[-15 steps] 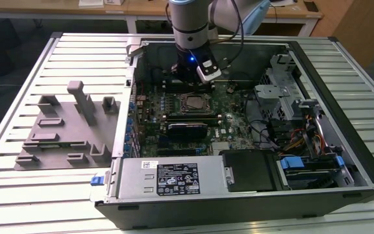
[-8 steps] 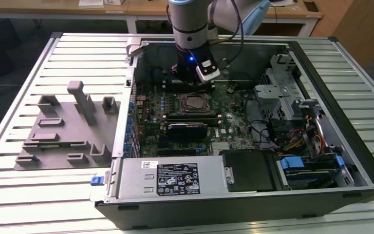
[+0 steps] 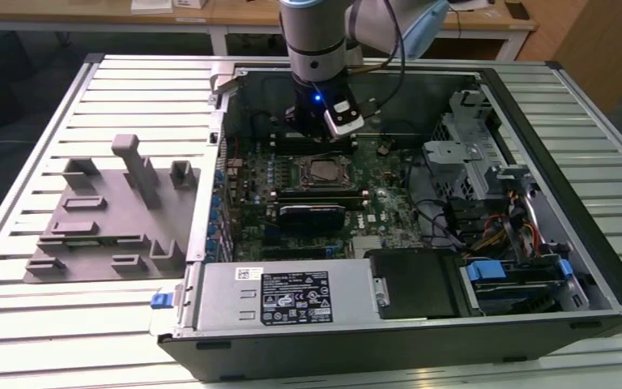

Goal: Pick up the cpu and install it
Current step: 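Install the first cpu locking lever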

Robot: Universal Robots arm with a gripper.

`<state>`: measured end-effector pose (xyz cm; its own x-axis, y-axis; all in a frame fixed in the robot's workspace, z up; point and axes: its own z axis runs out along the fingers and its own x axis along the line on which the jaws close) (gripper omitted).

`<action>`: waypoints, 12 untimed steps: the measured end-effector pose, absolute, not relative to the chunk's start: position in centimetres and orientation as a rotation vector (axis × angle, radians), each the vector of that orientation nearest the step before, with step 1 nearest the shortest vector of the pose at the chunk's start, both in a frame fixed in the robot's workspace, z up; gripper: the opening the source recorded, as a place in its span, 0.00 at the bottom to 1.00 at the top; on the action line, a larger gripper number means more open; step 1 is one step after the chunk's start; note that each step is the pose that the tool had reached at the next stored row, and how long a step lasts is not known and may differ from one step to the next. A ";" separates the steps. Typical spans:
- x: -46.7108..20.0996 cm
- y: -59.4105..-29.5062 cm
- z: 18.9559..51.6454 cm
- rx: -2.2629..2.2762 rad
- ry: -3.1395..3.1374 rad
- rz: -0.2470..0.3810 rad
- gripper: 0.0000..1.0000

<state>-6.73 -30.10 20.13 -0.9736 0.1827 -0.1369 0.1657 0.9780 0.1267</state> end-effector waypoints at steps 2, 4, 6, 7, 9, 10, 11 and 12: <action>-6.7 -30.1 20.1 0.267 2.976 0.172 0.11; -6.7 -30.1 20.0 0.271 2.975 0.169 0.11; -6.7 -30.1 20.0 0.275 2.973 0.167 0.11; -6.7 -30.1 19.9 0.277 2.973 0.166 0.11; -6.7 -30.1 19.9 0.280 2.972 0.161 0.11; -6.7 -30.1 19.8 0.281 2.972 0.160 0.11; -6.7 -30.1 19.8 0.282 2.971 0.158 0.11; -6.7 -30.1 19.8 0.283 2.971 0.156 0.11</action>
